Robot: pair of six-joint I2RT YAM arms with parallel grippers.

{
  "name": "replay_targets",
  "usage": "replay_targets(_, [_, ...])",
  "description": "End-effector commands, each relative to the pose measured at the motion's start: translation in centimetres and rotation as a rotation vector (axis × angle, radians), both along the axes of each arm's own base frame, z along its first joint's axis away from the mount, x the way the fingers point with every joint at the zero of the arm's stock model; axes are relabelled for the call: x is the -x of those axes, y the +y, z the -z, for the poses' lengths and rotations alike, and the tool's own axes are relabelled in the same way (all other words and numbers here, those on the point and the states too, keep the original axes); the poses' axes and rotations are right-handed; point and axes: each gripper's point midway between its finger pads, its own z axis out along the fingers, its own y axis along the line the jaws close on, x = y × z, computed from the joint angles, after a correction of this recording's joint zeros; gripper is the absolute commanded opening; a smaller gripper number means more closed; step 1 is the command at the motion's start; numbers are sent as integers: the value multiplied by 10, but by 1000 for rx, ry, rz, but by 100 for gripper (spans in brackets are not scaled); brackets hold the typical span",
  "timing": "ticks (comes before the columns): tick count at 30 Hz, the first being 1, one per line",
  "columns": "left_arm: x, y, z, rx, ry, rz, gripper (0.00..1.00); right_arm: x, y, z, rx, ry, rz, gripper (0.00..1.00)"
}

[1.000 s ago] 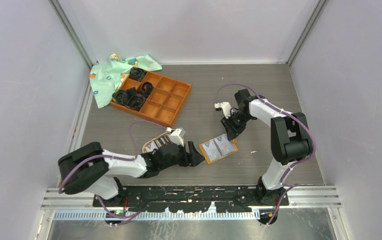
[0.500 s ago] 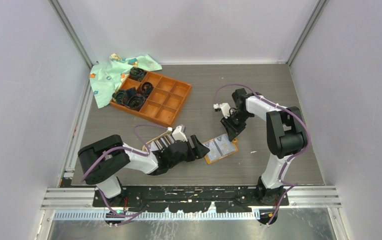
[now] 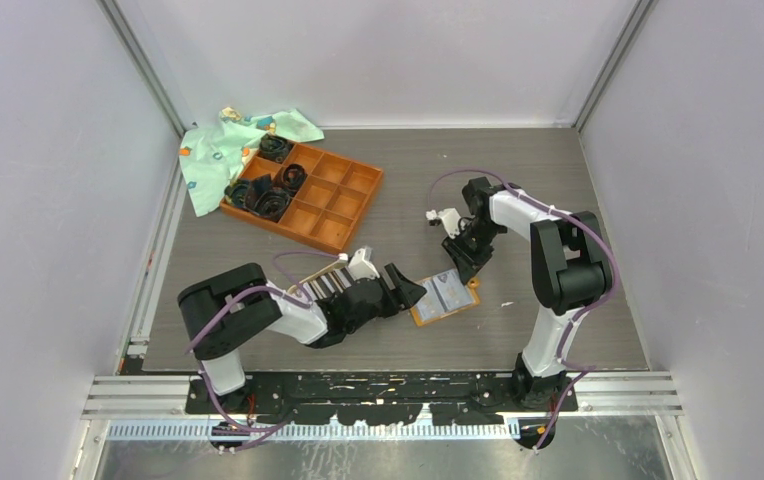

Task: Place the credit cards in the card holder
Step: Close the card holder at the center of the board.

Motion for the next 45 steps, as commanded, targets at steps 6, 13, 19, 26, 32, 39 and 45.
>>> replay_targets(6, [1,-35,-42,180,-95,103,63,1,5,-1,1,21,-10,32])
replay_targets(13, [4,-42,-69,272,-170,145,57,1,6,-2,-2,22,-10,31])
replay_targets(19, [7,-55,-68,298,-177,190,55,1,6,-3,-4,25,-9,31])
replay_targets(26, [5,-70,-58,292,-167,223,54,0,8,-5,-12,24,-4,32])
replay_targets(32, [1,-77,-53,241,-173,231,53,-1,15,-16,-76,27,21,33])
replay_targets(39, [-6,-81,-43,127,-158,235,46,-14,16,-47,-184,-55,95,41])
replay_targets(45, [-13,-81,-29,7,-133,235,40,-26,3,-69,-229,-184,140,47])
